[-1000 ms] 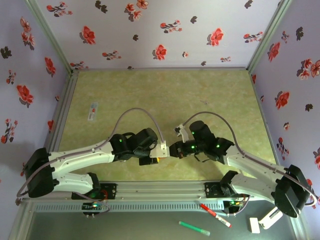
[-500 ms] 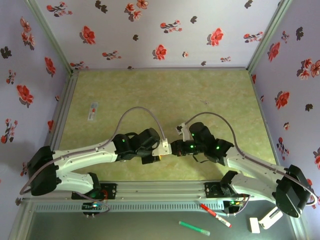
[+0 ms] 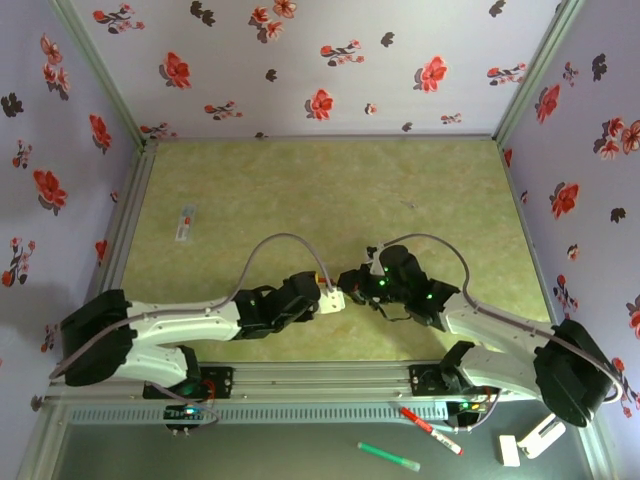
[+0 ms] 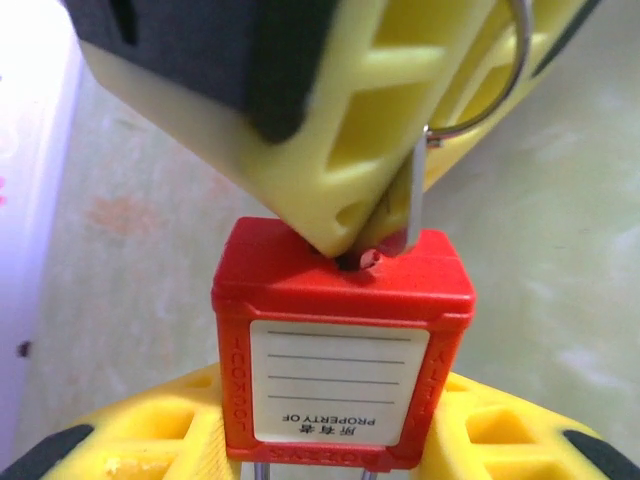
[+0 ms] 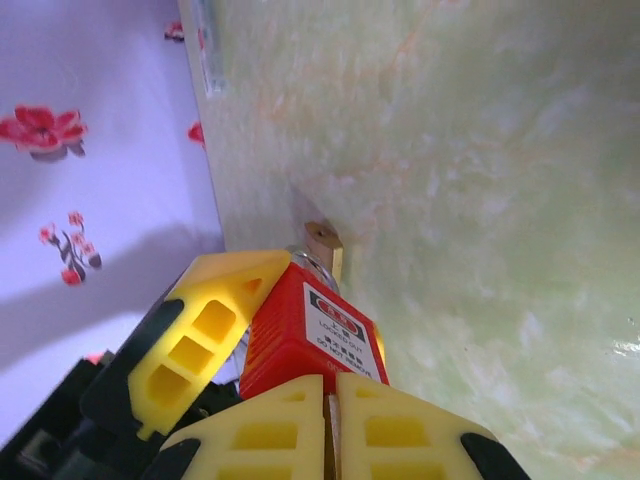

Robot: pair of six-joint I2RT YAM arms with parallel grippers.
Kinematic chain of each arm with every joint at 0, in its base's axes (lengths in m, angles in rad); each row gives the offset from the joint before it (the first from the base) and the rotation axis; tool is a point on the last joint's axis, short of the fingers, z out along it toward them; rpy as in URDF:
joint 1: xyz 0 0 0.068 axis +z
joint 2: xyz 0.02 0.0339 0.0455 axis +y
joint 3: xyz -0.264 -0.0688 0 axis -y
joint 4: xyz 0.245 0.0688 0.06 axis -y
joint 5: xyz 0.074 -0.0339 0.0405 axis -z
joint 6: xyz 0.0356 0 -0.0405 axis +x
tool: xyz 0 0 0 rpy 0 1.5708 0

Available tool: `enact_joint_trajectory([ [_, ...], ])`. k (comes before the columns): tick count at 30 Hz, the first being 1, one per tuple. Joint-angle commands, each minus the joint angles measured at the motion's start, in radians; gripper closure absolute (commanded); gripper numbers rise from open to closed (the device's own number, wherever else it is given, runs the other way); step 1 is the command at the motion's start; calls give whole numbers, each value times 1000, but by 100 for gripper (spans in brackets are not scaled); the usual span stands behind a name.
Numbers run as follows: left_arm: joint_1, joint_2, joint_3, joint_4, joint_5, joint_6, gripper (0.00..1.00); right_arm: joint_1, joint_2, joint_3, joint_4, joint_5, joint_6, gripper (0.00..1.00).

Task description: Unlock with the key

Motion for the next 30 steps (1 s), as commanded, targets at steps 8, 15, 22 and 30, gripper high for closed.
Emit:
enact_joint_trajectory([
  [8, -10, 73, -1, 558, -247, 114, 100, 24, 3, -70, 125, -53, 290, 100],
  [15, 23, 35, 61, 310, -180, -138, 100, -80, -179, 10, -261, 3, 144, 46],
  [22, 153, -36, 156, -35, 139, -624, 100, -324, -457, 98, -624, 119, -103, 11],
  [30, 257, -58, 278, -147, 333, -988, 100, -306, -483, 37, -367, 83, -217, 9],
])
